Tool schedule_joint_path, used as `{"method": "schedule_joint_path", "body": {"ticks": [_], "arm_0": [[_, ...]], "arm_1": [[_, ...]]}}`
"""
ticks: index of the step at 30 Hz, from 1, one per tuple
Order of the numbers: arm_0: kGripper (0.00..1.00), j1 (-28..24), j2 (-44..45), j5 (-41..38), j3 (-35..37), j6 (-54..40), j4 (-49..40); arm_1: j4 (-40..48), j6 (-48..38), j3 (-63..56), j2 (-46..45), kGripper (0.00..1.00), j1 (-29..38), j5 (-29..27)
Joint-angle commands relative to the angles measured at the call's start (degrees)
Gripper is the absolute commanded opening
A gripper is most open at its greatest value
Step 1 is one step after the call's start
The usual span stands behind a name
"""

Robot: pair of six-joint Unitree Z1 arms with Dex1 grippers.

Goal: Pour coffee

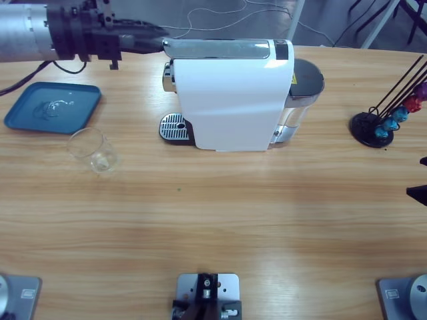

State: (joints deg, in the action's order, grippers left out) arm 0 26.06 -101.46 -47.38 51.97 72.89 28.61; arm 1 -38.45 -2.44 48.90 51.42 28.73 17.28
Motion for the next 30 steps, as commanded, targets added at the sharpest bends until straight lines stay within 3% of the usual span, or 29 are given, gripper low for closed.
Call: {"method": "schedule_joint_path", "body": {"ticks": [1,30], "arm_0": [[0.000,0.7,-1.4,-0.4,-0.8,-0.2,1.3],[0.000,3.0,4.9,3.0,7.8,-3.4,-4.9]], "arm_1": [[-0.3,-0.5,-1.4,-1.0,0.642,0.6,-1.0],[0.1,-0.5,-1.6,-1.2,0.642,0.6,-1.0]]}}
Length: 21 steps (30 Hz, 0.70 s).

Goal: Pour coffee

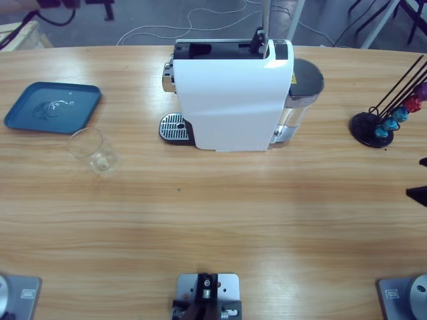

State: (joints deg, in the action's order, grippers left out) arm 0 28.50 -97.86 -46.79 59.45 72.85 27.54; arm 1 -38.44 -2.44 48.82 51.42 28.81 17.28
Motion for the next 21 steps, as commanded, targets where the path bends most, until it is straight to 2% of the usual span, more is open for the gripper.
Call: {"method": "schedule_joint_path", "body": {"ticks": [1,5,6,8,9,10,11,12,13,15,17,18,19,21], "arm_0": [[0.000,0.8,2.6,3.9,1.1,-6.2,-7.3],[0.000,4.8,9.7,20.0,13.9,-30.9,-41.7],[0.000,6.3,11.2,26.5,18.5,-38.0,-50.7],[0.000,8.5,13.1,37.6,24.4,-47.0,-61.9],[0.000,8.9,14.5,41.7,25.2,-49.9,-64.4],[0.000,9.0,16.4,44.2,24.7,-52.2,-65.3],[0.158,9.0,18.8,46.3,23.5,-54.2,-65.6],[0.372,9.0,21.1,47.9,22.1,-55.8,-65.8],[0.488,9.0,23.2,49.0,20.7,-57.2,-66.4],[0.635,9.0,27.8,51.3,17.3,-59.5,-67.2],[0.710,9.0,33.0,53.0,12.8,-61.5,-67.6],[0.711,9.0,34.8,53.6,10.9,-62.2,-67.8],[0.711,9.0,36.3,54.2,9.0,-62.7,-67.8],[0.711,9.0,38.6,55.9,5.7,-62.8,-67.8]], "arm_1": [[0.1,-0.5,-1.5,-1.3,0.642,0.5,-1.0],[-0.3,-1.6,-0.7,-2.4,0.637,0.5,-4.9],[-0.8,-2.3,-0.5,-2.6,0.637,0.5,-7.3],[-2.7,-4.9,0.5,-2.6,0.604,0.5,-15.1],[-3.9,-7.2,1.1,-2.6,0.519,0.5,-19.7],[-4.8,-9.5,1.4,-2.5,0.499,0.1,-24.4],[-5.0,-9.9,2.3,-2.1,0.499,-1.1,-26.2],[-5.4,-9.3,3.7,-0.5,0.501,-2.9,-26.5],[-6.7,-8.5,5.4,1.9,0.523,-4.5,-26.5],[-9.0,-8.2,8.0,5.1,0.801,-7.3,-26.5],[-8.1,-8.2,8.7,5.7,0.864,-11.1,-24.6],[-6.5,-8.2,8.7,5.9,0.954,-13.2,-22.4],[-4.4,-8.3,8.7,6.8,1.000,-15.1,-20.4],[-1.6,-9.8,8.6,9.2,1.000,-18.3,-18.2]]}}
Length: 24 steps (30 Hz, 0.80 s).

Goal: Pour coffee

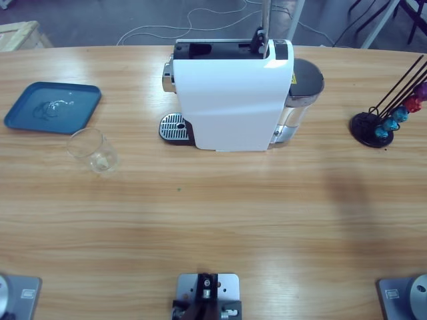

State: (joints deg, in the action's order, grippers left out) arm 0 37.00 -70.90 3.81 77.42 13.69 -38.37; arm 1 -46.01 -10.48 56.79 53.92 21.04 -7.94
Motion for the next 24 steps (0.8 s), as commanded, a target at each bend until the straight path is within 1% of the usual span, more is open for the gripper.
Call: {"method": "schedule_joint_path", "body": {"ticks": [1,3,4,6,7,12,15,18,24], "arm_0": [[0.708,0.5,12.7,5.8,-13.5,-3.7,-1.9],[0.706,0.5,14.2,6.4,-15.2,-3.9,-1.6],[0.708,0.5,15.0,6.5,-16.2,-4.2,-1.3],[0.708,0.5,15.6,7.6,-18.1,-4.4,-1.0],[0.709,0.5,15.8,8.0,-19.2,-4.4,-1.1],[0.707,0.5,18.0,8.2,-23.7,-4.4,-0.9],[0.709,0.5,18.9,8.3,-27.3,-4.4,1.5],[0.709,0.5,18.8,8.8,-27.9,-4.4,2.8],[0.709,0.5,18.8,8.9,-28.2,-4.4,2.8]], "arm_1": [[7.1,-2.6,0.6,7.4,1.000,-11.8,7.6],[8.8,-2.9,0.5,8.0,0.982,-13.5,8.8],[9.2,-2.8,0.5,8.2,0.897,-13.9,8.8],[10.3,-2.7,0.0,8.4,0.692,-14.8,8.0],[11.1,-2.7,-0.8,8.5,0.633,-15.3,7.7],[13.8,-2.4,-5.3,8.2,0.621,-16.4,4.9],[17.2,-2.1,-8.8,8.6,0.586,-16.4,5.0],[20.6,-2.1,-11.2,9.5,0.586,-16.4,5.8],[23.2,-2.1,-11.2,11.8,0.586,-16.6,5.5]]}}
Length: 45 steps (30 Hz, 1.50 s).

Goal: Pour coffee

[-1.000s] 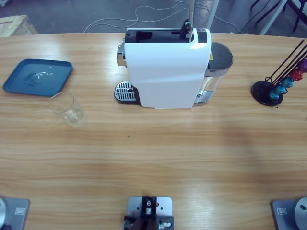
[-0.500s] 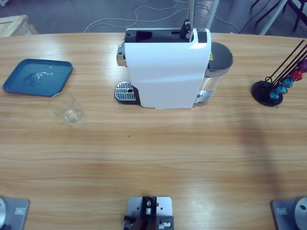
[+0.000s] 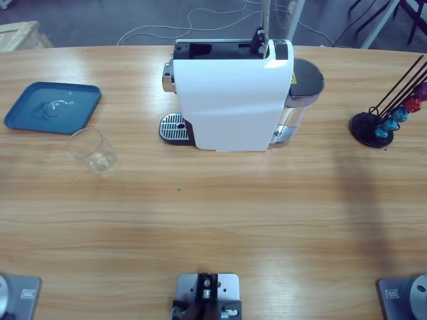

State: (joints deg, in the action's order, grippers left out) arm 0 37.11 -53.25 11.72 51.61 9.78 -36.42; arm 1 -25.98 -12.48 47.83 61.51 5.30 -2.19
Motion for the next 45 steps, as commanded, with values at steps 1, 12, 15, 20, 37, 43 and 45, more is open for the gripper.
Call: {"method": "schedule_joint_path", "body": {"ticks": [1,12,15,20,37,43,45], "arm_0": [[0.709,0.4,1.2,1.0,-2.4,-0.5,0.8],[0.708,0.4,1.1,1.2,-2.6,-0.6,0.9],[0.706,0.4,1.0,1.3,-2.6,-0.8,0.9],[0.709,0.4,0.7,1.3,-2.6,-1.0,0.9],[0.707,0.4,0.7,1.3,-2.6,-1.1,1.0],[0.709,0.4,0.7,1.3,-2.6,-1.2,1.0],[0.708,0.4,0.7,1.3,-2.6,-1.3,1.0]], "arm_1": [[3.5,-0.1,-2.1,4.9,0.586,-1.0,-0.3],[7.7,0.0,-3.0,9.7,0.586,-1.3,-2.8],[9.5,0.1,-3.8,10.9,0.586,-1.3,-3.3],[11.7,0.1,-4.6,13.1,0.586,-1.9,-3.7],[15.1,-0.2,-6.0,16.2,0.586,-3.5,-4.0],[15.7,-0.3,-6.0,17.4,0.585,-3.5,-3.9],[15.8,-0.3,-5.9,17.4,0.585,-3.5,-3.9]]}}
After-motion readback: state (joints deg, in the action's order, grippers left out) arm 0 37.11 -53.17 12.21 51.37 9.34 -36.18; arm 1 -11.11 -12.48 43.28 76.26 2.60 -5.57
